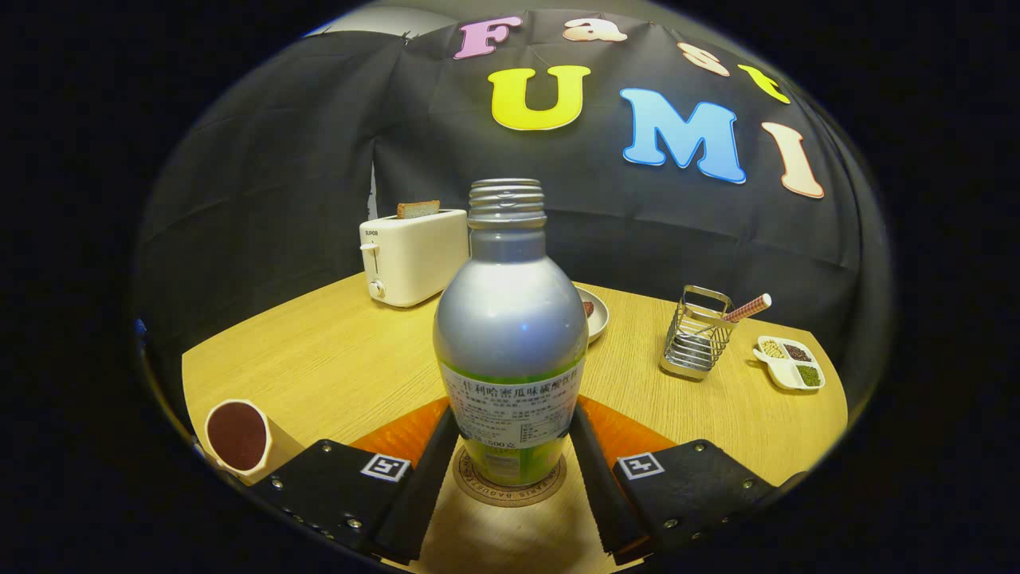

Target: Take the bottle from table, then pour the juice into the cup, finally place the bottle on the coaster

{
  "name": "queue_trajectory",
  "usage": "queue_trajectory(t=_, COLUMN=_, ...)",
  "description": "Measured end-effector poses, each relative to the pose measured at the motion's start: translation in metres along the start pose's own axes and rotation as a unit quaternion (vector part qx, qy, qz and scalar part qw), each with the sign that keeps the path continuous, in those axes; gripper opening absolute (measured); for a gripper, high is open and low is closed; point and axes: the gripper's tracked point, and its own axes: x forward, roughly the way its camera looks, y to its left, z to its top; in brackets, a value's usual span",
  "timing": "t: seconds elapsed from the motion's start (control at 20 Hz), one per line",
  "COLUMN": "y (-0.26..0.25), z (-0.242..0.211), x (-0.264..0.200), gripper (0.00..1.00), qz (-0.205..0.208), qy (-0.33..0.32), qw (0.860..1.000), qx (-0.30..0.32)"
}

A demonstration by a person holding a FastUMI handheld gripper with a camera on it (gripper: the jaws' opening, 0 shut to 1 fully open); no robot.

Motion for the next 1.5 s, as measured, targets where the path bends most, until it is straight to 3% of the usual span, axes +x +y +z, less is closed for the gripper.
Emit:
queue_trajectory(t=0.35, y=0.000, z=-0.010, x=0.000, gripper=0.81, qz=-0.008, qy=0.010, qw=1.000, qx=-0.009)
queue_trajectory(t=0.45, y=-0.003, z=-0.003, x=-0.007, gripper=1.00, qz=-0.016, qy=0.003, qw=1.000, qx=-0.012)
queue_trajectory(t=1.05, y=-0.008, z=0.095, x=-0.119, gripper=0.98, qz=-0.071, qy=-0.105, qw=0.992, qx=-0.006)
queue_trajectory(t=1.5, y=0.012, z=0.120, x=-0.206, gripper=0.98, qz=-0.120, qy=-0.141, qw=0.983, qx=0.022)
